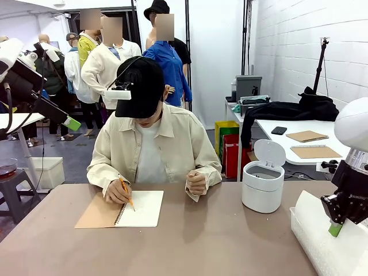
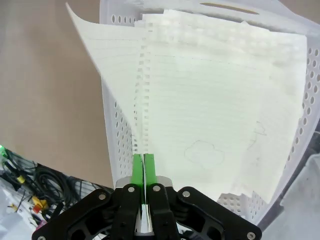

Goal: Sort the paper based on its condition.
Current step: If a person hands you a paper, place it in the Organizing basket , and if it's crumpled, put it in the Trash can.

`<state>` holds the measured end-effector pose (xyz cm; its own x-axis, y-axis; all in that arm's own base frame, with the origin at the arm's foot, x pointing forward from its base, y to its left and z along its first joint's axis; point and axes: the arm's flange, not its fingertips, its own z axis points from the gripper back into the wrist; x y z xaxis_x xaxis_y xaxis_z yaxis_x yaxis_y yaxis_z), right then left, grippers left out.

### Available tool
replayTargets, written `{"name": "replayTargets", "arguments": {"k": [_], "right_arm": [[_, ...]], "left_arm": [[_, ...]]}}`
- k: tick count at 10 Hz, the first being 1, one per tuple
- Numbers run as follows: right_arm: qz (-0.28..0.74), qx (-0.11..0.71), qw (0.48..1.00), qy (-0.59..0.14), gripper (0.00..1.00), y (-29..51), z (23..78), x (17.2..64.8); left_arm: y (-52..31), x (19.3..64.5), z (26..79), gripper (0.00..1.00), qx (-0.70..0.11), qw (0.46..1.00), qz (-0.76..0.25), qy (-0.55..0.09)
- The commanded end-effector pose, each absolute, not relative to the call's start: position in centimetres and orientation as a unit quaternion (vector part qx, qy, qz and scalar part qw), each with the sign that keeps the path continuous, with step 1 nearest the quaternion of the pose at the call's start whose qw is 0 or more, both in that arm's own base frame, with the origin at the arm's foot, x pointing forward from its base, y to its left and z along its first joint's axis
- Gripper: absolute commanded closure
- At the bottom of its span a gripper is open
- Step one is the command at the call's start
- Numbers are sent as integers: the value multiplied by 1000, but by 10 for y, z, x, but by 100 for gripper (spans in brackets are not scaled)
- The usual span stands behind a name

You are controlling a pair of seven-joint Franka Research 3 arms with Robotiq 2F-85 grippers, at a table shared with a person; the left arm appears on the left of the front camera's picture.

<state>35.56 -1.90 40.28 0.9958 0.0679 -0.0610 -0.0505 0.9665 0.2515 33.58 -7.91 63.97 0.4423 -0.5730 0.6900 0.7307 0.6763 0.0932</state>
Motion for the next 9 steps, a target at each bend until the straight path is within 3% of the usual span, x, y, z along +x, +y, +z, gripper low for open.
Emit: {"name": "replayTargets", "arguments": {"k": [1,6,7,9], "right_arm": [[32,127,991,29,100,-19,409,353],[14,72,997,25,10,-36,419,347],[13,63,998,23,0,-38,423,346],[18,53,998,18,0,-42,435,345]], "left_arm": [[-80,336,640,0,-112,842,-386,-360],[-80,336,640,0,-112,842,-386,-360],[-80,336,640,0,-112,842,-386,-360],[-80,336,640,0,-112,842,-386,-360]]}}
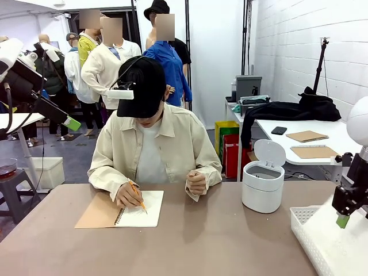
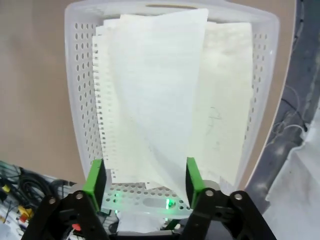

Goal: Sort the paper based on its condition.
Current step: If a person hands you a paper, place it in the Organizing basket , and if it's crumpled, put it in the Trash can.

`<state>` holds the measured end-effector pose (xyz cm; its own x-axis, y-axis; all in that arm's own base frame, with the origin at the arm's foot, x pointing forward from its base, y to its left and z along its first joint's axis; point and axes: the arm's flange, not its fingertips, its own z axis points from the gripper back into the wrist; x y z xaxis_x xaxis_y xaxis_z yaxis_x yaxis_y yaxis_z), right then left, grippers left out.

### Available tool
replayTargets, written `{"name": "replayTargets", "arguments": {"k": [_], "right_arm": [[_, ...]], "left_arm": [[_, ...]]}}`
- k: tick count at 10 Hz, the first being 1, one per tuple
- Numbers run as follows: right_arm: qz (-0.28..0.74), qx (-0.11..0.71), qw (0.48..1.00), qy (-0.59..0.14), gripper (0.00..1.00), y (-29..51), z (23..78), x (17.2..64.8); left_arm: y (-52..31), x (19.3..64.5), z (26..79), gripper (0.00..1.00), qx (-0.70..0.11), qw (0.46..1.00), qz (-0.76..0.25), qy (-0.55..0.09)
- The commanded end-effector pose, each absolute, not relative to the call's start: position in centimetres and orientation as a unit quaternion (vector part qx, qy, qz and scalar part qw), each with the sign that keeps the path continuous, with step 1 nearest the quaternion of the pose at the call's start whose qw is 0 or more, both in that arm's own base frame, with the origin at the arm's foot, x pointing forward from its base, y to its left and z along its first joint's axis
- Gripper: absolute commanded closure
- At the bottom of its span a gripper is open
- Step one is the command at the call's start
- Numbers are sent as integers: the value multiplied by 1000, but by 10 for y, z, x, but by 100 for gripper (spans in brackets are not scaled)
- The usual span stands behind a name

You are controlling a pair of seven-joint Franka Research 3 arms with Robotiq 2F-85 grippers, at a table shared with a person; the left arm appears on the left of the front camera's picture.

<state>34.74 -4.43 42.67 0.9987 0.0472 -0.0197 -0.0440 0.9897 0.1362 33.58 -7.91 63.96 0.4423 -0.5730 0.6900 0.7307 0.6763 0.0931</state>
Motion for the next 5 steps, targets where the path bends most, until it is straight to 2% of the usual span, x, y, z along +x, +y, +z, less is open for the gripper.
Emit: {"name": "replayTargets", "arguments": {"k": [1,5], "right_arm": [[27,51,998,9,0,-44,445,344],[28,13,998,-64,0,-50,499,341]], "left_arm": [[-80,336,640,0,-112,842,-386,-360],[-80,336,640,0,-112,842,-386,-360]]}}
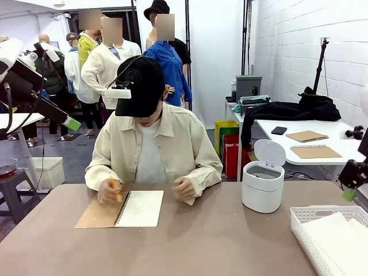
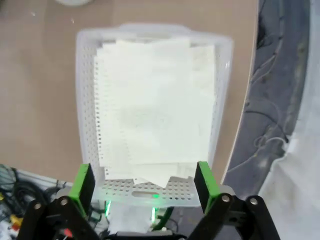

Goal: Sort the paper based on its condition.
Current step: If a person hands you a paper, place it in the Organizing basket , and if it's crumpled, put it in the Trash can.

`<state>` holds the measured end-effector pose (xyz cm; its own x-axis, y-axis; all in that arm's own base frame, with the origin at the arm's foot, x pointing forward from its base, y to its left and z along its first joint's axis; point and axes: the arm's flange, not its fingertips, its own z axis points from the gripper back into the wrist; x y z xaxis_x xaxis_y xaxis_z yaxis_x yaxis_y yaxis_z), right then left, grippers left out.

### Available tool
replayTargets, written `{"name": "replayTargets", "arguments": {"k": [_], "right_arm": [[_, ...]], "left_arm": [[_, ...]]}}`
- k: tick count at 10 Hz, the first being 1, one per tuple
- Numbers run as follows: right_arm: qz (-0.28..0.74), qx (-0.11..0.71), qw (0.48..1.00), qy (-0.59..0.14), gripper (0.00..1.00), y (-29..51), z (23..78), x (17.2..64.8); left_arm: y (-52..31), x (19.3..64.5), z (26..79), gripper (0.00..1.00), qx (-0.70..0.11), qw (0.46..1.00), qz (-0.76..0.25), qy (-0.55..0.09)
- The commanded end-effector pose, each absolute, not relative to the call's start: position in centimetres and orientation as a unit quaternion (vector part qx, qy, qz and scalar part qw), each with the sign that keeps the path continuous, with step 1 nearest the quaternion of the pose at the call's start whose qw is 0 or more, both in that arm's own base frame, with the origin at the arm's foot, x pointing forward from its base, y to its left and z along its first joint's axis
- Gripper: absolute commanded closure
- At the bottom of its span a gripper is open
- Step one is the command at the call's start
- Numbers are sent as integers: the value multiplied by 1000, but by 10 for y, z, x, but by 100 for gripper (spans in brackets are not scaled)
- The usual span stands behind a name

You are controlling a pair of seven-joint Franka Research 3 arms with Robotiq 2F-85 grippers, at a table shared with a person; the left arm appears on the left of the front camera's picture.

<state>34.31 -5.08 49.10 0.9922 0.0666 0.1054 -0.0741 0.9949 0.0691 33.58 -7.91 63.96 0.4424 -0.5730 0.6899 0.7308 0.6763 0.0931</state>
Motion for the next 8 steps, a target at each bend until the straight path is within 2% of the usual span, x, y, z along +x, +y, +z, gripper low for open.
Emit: {"name": "replayTargets", "arguments": {"k": [1,4,5,8], "right_arm": [[35,12,996,-83,0,-48,512,341],[62,39,985,-154,0,-40,545,344],[49,25,993,-108,0,-47,536,341],[49,25,993,-108,0,-47,536,341]], "left_arm": [[-80,336,640,0,-112,842,-386,-360],[-80,336,640,0,-112,842,-386,-360],[-80,336,640,0,-112,842,-386,-360],[-80,336,640,0,-112,842,-386,-360]]}}
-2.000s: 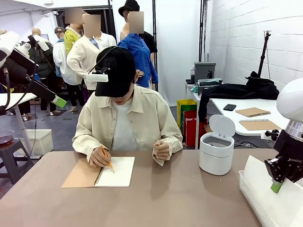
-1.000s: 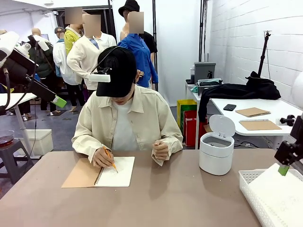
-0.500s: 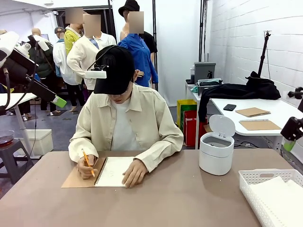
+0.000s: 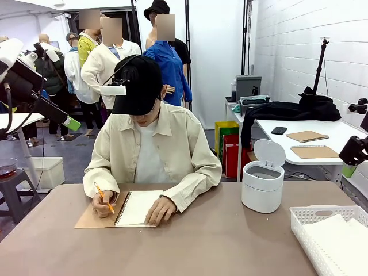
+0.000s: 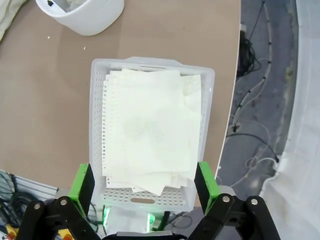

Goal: Sort the paper based on its condition.
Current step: If a person hands you a paper, place it in the Organizing basket , and if it's crumpled, put it in the Trash can.

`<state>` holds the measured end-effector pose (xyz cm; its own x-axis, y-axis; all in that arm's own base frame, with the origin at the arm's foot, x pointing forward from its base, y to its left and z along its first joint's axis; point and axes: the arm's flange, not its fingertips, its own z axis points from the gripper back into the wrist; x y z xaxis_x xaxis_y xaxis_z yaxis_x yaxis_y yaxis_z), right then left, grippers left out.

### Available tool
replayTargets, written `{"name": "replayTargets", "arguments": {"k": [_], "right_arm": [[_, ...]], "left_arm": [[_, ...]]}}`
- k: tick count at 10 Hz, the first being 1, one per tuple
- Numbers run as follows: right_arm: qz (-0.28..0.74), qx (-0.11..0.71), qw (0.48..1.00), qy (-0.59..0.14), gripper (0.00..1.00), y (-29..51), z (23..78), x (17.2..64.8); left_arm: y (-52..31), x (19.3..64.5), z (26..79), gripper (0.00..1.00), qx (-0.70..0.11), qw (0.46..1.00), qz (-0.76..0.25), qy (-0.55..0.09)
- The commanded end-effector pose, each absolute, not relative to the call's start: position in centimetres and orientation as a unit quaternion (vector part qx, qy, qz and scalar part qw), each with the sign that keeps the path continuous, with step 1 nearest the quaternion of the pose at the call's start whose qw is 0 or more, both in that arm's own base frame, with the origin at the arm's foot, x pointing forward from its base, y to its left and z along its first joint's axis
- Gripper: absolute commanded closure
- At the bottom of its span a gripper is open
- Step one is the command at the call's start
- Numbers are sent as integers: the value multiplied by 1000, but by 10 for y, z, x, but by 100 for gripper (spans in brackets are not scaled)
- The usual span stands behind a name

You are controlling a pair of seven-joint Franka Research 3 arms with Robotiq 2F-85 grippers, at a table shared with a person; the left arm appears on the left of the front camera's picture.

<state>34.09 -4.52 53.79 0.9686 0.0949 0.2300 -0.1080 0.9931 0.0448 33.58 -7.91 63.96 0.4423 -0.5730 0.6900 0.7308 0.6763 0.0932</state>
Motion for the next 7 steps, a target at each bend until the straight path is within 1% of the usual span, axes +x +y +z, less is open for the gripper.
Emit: {"name": "replayTargets", "arguments": {"k": [1,2,3,4,7], "right_arm": [[49,25,993,-108,0,-47,536,341],[51,28,992,-114,0,-45,538,341],[106,18,985,-136,0,-26,551,343],[160,23,972,-169,0,-6,570,351],[267,5,927,-265,0,41,632,370]], "left_arm": [[-80,336,640,0,-112,842,-386,-360],[-80,336,640,0,-112,842,-386,-360],[-80,336,640,0,-112,842,-386,-360],[-80,336,640,0,-112,842,-386,-360],[-80,336,640,0,-112,842,-386,-360]]}}
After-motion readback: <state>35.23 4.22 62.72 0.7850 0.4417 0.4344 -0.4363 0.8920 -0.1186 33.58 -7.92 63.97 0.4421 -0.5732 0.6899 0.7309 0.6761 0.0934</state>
